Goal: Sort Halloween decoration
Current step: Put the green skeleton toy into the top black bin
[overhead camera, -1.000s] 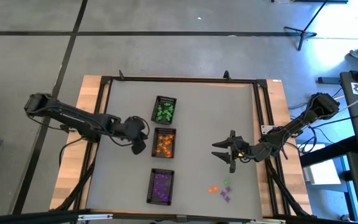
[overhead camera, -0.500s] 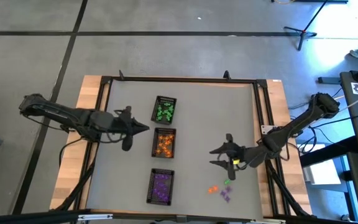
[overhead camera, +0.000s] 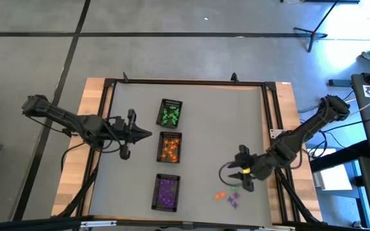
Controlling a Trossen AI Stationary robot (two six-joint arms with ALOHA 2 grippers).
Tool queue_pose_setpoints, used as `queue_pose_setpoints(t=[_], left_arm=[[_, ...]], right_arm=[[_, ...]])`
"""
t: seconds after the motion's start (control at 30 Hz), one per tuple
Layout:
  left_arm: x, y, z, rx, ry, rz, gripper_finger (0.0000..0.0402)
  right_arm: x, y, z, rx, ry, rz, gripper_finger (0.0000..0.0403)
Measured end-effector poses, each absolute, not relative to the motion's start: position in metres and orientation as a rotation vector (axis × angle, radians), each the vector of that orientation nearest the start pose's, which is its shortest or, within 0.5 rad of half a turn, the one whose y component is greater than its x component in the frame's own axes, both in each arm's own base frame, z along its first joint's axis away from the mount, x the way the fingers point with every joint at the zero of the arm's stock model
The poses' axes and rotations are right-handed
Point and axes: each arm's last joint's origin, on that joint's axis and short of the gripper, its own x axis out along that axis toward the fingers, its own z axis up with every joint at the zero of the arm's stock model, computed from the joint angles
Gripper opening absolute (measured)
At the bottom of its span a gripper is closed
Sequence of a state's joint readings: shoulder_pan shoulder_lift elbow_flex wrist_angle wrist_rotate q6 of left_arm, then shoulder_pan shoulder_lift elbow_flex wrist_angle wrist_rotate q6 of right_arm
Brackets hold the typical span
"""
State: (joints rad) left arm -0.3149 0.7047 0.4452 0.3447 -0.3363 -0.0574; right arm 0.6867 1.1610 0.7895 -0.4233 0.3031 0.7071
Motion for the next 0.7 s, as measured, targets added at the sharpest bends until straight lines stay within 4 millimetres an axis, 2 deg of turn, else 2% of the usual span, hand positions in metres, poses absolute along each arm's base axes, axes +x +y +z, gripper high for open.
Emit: queue_pose_setpoints(t=[0.17,0.33,0.5,0.63,0.7], left_arm=[[0.151,-0.038,0.263,-0.132,-0.188,0.037,0.0000],[0.148,-0.038,0.265,-0.145,-0.226,0.031,0.0000],[0.149,-0.038,0.264,-0.143,-0.221,0.031,0.0000],[0.149,-0.038,0.264,-0.143,-0.220,0.031,0.0000],[0.149,-0.038,0.264,-0.143,-0.220,0.030,0.0000]], right_arm=[[0.173,0.151,0.243,0.293,0.817,0.125,0.0182],[0.169,0.159,0.237,0.282,0.845,0.124,0.0182],[0.181,0.184,0.246,0.189,0.785,0.136,0.0182],[0.194,0.195,0.247,0.064,0.890,0.077,0.0182],[0.199,0.202,0.242,0.043,0.979,0.069,0.0182]])
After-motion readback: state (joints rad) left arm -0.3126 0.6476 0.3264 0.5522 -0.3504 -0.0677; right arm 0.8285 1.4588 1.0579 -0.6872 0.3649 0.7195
